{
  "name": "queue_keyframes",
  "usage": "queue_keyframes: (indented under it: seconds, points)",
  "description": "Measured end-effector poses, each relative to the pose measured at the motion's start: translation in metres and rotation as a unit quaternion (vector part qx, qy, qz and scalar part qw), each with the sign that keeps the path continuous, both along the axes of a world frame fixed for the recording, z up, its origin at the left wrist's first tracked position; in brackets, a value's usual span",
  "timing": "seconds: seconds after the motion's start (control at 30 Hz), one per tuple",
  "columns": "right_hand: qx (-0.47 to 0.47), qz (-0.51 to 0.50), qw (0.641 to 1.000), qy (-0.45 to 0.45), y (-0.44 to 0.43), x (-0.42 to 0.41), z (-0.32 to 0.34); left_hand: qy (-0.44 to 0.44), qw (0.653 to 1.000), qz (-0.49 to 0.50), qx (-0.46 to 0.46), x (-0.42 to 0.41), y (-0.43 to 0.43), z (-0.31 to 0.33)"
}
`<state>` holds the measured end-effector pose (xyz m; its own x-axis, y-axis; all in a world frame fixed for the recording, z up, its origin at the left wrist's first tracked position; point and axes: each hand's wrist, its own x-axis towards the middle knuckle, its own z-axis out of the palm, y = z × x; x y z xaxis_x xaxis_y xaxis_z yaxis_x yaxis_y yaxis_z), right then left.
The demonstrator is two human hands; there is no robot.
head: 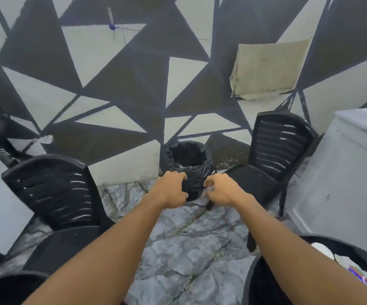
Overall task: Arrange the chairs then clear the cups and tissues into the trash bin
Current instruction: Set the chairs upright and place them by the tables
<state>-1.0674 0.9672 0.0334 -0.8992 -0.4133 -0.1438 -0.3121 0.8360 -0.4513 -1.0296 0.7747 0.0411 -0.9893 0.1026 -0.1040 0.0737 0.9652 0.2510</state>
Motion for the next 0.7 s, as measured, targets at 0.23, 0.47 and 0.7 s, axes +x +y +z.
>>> queue_keyframes:
  seconds: [0.23, 0.47, 0.7]
  points:
    - [0.008, -0.06, 0.998, -0.027, -0.001, -0.176, 0.0, -0.006, 0.999, -0.041, 0.004, -0.193, -0.011, 0.01]
    - [0.002, -0.17, 0.985, 0.013, 0.022, -0.322, 0.006, 0.007, 0.989, -0.145, -0.006, -0.383, 0.016, 0.003]
    - [0.009, -0.34, 0.94, 0.001, 0.096, -0.421, -0.001, -0.01, 0.959, -0.282, 0.001, -0.545, 0.098, -0.005]
